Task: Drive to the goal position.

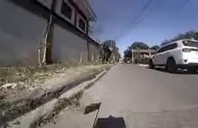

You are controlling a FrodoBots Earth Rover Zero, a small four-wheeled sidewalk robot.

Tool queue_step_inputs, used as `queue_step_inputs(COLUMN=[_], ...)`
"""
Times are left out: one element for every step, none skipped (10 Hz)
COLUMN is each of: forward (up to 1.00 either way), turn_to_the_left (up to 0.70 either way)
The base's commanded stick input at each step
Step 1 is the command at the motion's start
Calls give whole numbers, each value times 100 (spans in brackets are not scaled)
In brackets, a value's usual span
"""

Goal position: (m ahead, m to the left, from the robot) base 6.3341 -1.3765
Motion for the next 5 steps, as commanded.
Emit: queue_step_inputs(forward=[70,70,70,70,70], turn_to_the_left=[0,0,0,-1,-33])
